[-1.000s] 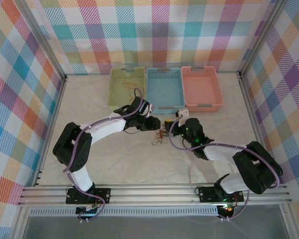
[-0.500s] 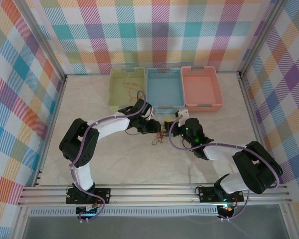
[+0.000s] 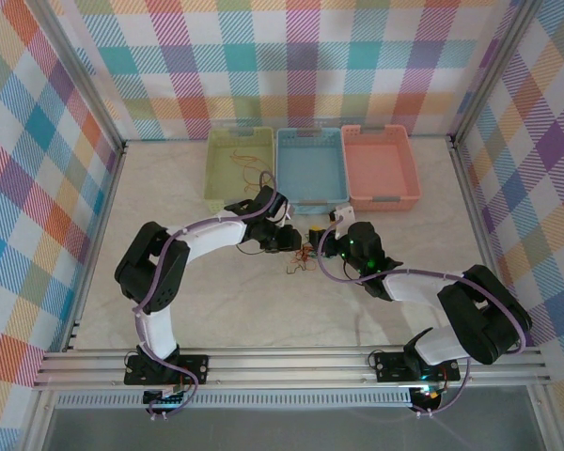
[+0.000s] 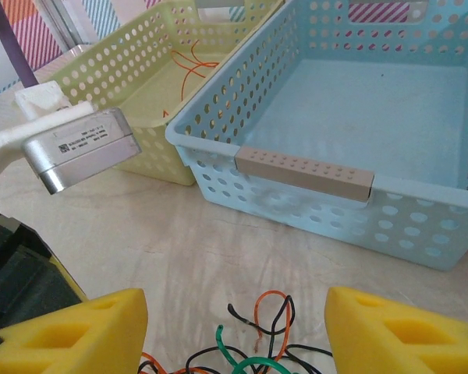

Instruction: Untangle the cables

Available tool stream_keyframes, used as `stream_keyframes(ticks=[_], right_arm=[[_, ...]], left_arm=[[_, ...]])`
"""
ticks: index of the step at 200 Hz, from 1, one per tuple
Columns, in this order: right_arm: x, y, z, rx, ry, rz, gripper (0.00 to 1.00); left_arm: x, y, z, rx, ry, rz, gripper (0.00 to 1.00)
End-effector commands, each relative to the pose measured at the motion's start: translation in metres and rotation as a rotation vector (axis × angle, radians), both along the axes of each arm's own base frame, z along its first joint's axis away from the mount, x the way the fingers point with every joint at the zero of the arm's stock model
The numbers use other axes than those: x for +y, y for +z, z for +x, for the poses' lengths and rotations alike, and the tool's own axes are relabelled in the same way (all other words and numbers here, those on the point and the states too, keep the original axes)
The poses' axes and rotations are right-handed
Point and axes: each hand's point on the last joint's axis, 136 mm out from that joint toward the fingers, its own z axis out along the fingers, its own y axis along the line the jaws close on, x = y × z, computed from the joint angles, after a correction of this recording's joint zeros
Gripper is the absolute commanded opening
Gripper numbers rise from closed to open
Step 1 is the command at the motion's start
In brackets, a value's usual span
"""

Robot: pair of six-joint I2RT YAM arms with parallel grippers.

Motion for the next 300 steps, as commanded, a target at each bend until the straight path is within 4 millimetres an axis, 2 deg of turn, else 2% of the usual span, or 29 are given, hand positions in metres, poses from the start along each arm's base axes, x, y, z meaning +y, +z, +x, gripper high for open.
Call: stream_keyframes(ticks=[1, 81, 102, 111, 144, 170, 243, 300], right_arm=[[0.005, 0.01, 0.004, -0.017, 0.008, 0.019, 0.62], [0.006, 0.009, 0.004, -0.014, 0.013, 0.019, 0.63], [0.006, 0.009, 0.004, -0.014, 0.014, 0.019, 0.63], [0.006, 0.01, 0.004, -0.015, 0.015, 0.02, 0.63], [0.009, 0.01, 0.002, -0.017, 0.035, 0.02, 0.63], [0.014, 0.017, -0.003, -0.054, 0.085, 0.039, 0.63], [0.028, 0.034, -0.018, -0.131, 0.2, 0.108, 0.64], [0.035, 0.035, -0.023, -0.127, 0.248, 0.123, 0.64]], left_arm=[[-0.007, 0.002, -0.002, 0.013, -0.025, -0.01, 0.33], [-0.009, -0.003, -0.004, 0.034, -0.028, -0.009, 0.19], [-0.01, -0.003, -0.004, 0.034, -0.033, -0.016, 0.08], [-0.011, -0.002, -0.004, 0.03, -0.036, -0.019, 0.0], [-0.009, 0.003, -0.002, 0.004, -0.039, -0.019, 0.0], [-0.007, 0.018, -0.001, -0.046, -0.038, -0.036, 0.0], [-0.008, 0.087, -0.016, -0.144, -0.054, -0.175, 0.0], [0.012, 0.107, -0.033, -0.217, -0.048, -0.176, 0.0]])
